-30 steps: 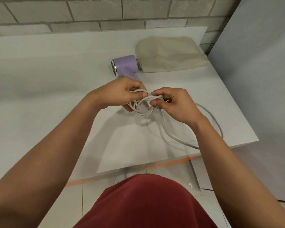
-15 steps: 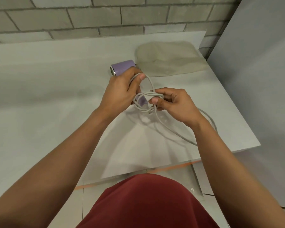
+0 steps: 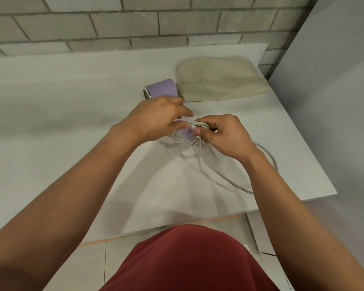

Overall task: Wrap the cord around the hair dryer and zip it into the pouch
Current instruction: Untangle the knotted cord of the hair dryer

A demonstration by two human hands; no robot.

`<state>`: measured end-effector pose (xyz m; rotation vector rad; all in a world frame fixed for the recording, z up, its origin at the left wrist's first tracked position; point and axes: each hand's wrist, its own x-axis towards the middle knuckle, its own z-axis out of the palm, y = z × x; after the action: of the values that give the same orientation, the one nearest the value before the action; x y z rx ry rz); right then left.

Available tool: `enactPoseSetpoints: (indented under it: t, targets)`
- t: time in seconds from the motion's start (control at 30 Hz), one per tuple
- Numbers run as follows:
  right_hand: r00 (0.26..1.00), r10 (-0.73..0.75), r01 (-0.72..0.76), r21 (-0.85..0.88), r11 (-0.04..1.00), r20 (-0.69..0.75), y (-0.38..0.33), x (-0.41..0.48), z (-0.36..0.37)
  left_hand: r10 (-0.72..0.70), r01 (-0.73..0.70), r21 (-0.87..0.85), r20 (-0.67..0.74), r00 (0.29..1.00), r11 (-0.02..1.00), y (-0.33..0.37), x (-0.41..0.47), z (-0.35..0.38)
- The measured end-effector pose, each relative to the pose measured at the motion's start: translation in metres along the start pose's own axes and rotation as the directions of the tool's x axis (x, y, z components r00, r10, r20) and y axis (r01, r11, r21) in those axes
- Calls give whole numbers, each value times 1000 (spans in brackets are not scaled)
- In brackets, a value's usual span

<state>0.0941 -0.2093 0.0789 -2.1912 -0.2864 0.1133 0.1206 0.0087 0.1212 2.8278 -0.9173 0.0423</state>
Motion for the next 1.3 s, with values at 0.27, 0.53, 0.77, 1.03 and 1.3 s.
enactPoseSetpoints:
  t: [0.27, 0.53, 0.77, 1.03, 1.3]
  targets:
    - [999, 34, -33, 89, 995, -6, 4, -3, 1, -125, 31, -430, -191, 974, 902, -7, -4, 9]
    - [991, 134, -135, 381, 915, 28, -10, -6, 7, -560, 66, -782, -382, 735, 620, 10, -4, 7]
    - [999, 46, -47, -8, 999, -24, -11, 3, -9, -339, 223, -303, -418, 843, 927, -10, -9, 5]
    - [1000, 1, -6, -178, 984, -27, -20, 4, -9, 124, -106, 191, -85, 989, 976, 10, 21, -13]
    - [996, 11, -9, 21, 1000, -84, -15, -7, -18, -85, 132, 73, -455, 886, 989, 9, 7, -8]
